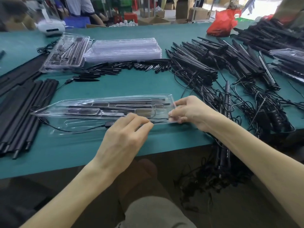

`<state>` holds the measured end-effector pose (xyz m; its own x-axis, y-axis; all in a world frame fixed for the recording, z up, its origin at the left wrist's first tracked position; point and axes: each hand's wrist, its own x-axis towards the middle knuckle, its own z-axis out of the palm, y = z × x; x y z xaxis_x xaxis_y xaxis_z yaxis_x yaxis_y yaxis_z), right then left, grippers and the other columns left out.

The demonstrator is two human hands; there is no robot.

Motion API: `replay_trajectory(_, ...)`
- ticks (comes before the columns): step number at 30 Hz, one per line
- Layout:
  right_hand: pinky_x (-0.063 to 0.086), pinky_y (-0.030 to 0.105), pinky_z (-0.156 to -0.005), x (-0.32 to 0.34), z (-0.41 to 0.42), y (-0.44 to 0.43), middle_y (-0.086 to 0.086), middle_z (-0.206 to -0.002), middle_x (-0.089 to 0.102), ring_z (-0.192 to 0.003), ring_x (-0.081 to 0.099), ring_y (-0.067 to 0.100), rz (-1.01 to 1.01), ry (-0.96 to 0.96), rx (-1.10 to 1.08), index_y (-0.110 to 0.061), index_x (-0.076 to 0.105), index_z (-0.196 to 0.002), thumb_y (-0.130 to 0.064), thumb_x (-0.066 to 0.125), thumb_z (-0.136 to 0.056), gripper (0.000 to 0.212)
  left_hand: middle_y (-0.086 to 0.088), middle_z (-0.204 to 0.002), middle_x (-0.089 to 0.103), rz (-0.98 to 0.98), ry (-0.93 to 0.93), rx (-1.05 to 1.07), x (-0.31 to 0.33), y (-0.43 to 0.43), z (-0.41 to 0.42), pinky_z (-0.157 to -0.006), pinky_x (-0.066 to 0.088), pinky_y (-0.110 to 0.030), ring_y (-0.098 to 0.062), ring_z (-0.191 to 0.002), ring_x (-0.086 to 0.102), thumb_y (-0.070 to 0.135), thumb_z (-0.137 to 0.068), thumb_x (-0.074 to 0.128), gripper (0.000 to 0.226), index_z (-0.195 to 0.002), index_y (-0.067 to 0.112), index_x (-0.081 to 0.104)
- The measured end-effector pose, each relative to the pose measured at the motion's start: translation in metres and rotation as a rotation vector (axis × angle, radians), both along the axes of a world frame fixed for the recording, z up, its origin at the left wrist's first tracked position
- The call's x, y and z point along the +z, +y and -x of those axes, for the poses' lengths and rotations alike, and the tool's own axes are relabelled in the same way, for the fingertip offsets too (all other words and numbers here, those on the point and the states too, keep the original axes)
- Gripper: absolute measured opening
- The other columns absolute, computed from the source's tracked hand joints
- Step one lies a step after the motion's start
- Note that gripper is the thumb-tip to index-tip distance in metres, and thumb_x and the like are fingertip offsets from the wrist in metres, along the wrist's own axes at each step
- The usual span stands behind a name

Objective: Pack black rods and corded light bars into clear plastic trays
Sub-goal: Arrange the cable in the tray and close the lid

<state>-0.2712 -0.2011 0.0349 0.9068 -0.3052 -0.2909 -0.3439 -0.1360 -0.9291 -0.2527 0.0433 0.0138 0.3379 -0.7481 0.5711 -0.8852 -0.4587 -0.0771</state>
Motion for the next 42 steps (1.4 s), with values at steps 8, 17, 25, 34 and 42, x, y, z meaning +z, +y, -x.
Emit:
replay_trajectory(8, 0.050, 0.025, -0.053, -0.001, 0.002, 0.003, 0.027, -0.096, 0.073, -0.066, 0.069, 0.021, 0.004, -0.010, 0.010, 0.005, 0.056, -0.118, 0.010, 0.072, -0.084, 0.037, -0.007, -0.107, 0.063, -0.051, -0.013, -0.021, -0.003, -0.018, -0.016, -0.087, 0.049, -0.042, -0.030, -0.099, 0.061, 0.015, -0.091, 0.072, 0.021, -0.111, 0.009, 0.068)
replay_trajectory(17, 0.051, 0.022, -0.051, -0.003, 0.004, 0.002, 0.026, -0.095, 0.074, -0.069, 0.071, 0.023, 0.009, -0.026, 0.027, 0.004, 0.052, -0.124, 0.006, 0.074, -0.085, 0.045, -0.009, -0.081, 0.054, 0.043, -0.080, -0.035, -0.008, -0.031, -0.018, -0.066, 0.046, -0.043, -0.029, -0.072, 0.051, 0.009, -0.099, 0.061, 0.023, -0.076, 0.007, 0.060)
replay_trajectory(25, 0.053, 0.019, -0.061, -0.005, 0.004, -0.009, 0.018, -0.087, 0.075, -0.070, 0.068, 0.011, -0.011, -0.013, 0.110, 0.006, 0.069, -0.103, -0.007, 0.073, -0.088, 0.020, -0.009, -0.077, 0.054, 0.095, -0.109, -0.087, -0.010, -0.030, -0.022, -0.062, 0.047, -0.043, -0.028, -0.068, 0.050, 0.011, -0.101, 0.059, 0.026, -0.076, 0.006, 0.061)
replay_trajectory(34, 0.050, 0.015, -0.054, -0.009, 0.006, -0.006, 0.017, -0.079, 0.073, -0.066, 0.066, 0.014, -0.047, -0.004, 0.152, -0.002, 0.065, -0.090, -0.014, 0.059, -0.098, 0.016, -0.012, -0.077, 0.056, 0.129, -0.027, -0.112, -0.009, -0.038, -0.040, -0.064, 0.049, -0.046, -0.032, -0.067, 0.053, 0.011, -0.099, 0.063, 0.025, -0.076, 0.002, 0.065)
replay_trajectory(42, 0.049, 0.015, -0.052, -0.009, 0.004, -0.005, 0.015, -0.078, 0.073, -0.061, 0.067, 0.013, -0.085, 0.009, 0.119, 0.002, 0.067, -0.094, -0.019, 0.062, -0.100, 0.023, -0.009, -0.080, 0.056, 0.168, 0.042, -0.133, -0.011, -0.037, -0.043, -0.066, 0.050, -0.047, -0.031, -0.072, 0.055, 0.014, -0.099, 0.064, 0.022, -0.081, 0.003, 0.067)
